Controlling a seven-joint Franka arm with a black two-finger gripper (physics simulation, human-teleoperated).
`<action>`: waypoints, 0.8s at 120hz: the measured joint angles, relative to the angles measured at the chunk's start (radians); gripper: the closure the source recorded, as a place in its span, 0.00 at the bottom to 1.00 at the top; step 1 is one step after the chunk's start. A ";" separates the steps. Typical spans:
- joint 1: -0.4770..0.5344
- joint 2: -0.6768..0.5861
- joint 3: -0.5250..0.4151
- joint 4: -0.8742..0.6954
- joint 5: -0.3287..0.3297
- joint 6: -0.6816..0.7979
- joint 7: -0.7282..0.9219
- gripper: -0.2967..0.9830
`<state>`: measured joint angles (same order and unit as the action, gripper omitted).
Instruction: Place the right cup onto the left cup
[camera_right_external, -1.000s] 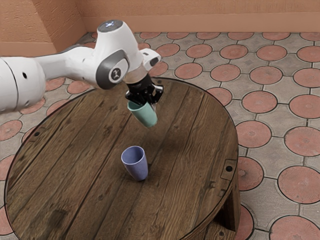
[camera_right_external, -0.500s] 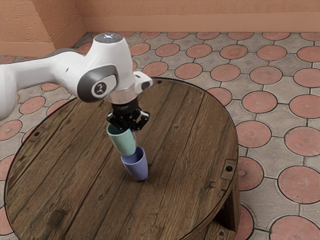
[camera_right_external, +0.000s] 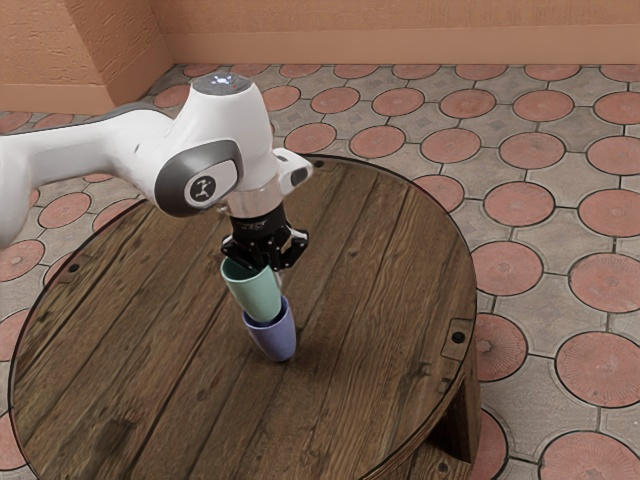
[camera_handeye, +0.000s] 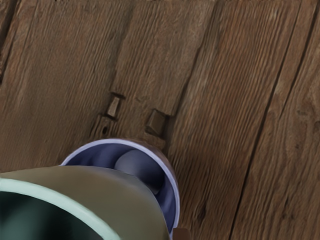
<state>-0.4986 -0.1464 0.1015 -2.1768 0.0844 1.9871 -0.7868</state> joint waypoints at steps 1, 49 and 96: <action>0.001 0.000 0.000 0.000 0.000 0.001 -0.001 0.85; 0.005 -0.003 0.001 0.009 -0.003 0.019 -0.039 0.40; 0.149 0.150 0.075 0.634 0.051 -0.203 0.344 0.27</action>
<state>-0.3491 0.0034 0.1763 -1.5427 0.1354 1.7840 -0.4426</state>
